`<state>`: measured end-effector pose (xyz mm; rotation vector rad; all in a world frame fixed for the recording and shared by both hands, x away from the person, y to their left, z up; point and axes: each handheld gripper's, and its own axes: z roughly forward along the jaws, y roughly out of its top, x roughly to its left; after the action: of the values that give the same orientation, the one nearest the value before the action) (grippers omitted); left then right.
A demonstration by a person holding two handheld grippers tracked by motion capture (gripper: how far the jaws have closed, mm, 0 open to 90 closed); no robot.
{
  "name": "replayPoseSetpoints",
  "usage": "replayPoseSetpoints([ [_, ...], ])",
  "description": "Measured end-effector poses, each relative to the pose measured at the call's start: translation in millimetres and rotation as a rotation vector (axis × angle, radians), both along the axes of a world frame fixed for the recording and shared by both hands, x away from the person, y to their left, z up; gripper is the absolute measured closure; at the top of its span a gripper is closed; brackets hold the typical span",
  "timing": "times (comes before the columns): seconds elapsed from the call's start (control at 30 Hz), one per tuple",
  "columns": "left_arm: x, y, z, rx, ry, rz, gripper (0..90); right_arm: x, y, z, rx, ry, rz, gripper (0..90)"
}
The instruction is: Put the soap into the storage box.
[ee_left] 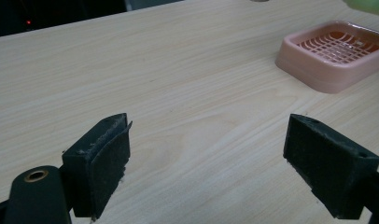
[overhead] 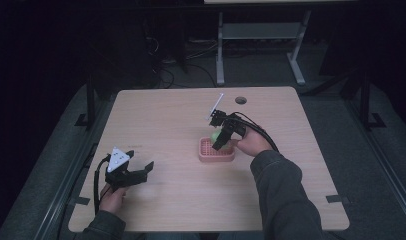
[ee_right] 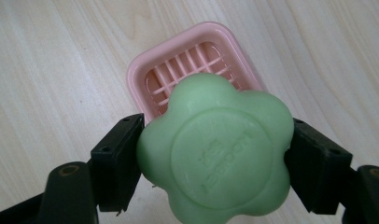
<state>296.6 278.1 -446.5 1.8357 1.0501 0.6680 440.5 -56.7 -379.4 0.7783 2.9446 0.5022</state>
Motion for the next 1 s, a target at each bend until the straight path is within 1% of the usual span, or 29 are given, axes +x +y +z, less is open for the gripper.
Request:
replayPoseSetpoints([
  [0.03,0.0,0.0,0.0,0.000,0.000,0.000,14.3,0.0,0.0,0.0,0.000,0.000,0.000,26.3],
  [0.07,0.1,0.1,-0.1,-0.001,0.000,0.000,14.3,1.2,0.3,-2.6,0.001,0.011,-0.010,26.3],
  [0.13,0.2,0.2,-0.1,-0.001,-0.001,0.000,14.3,2.2,0.3,-4.0,0.001,0.013,-0.012,26.3],
  [0.17,0.0,0.2,0.1,-0.001,0.000,0.000,14.3,3.1,0.9,-7.0,0.006,0.019,-0.015,26.3],
  [0.37,-0.4,0.9,0.2,-0.010,0.001,0.000,14.3,5.4,3.7,-13.8,-0.004,0.023,-0.011,26.3],
  [0.47,-0.3,1.4,-0.1,-0.024,0.004,0.008,14.3,6.3,5.6,-17.0,-0.002,0.026,-0.015,26.3],
  [0.6,-0.1,1.8,-0.1,-0.015,0.005,0.006,14.3,6.9,7.5,-19.4,-0.007,0.033,-0.015,26.3],
  [1.0,-0.3,1.5,-0.3,-0.020,0.003,0.008,14.3,9.5,10.8,-24.0,-0.003,0.034,-0.017,26.3],
])
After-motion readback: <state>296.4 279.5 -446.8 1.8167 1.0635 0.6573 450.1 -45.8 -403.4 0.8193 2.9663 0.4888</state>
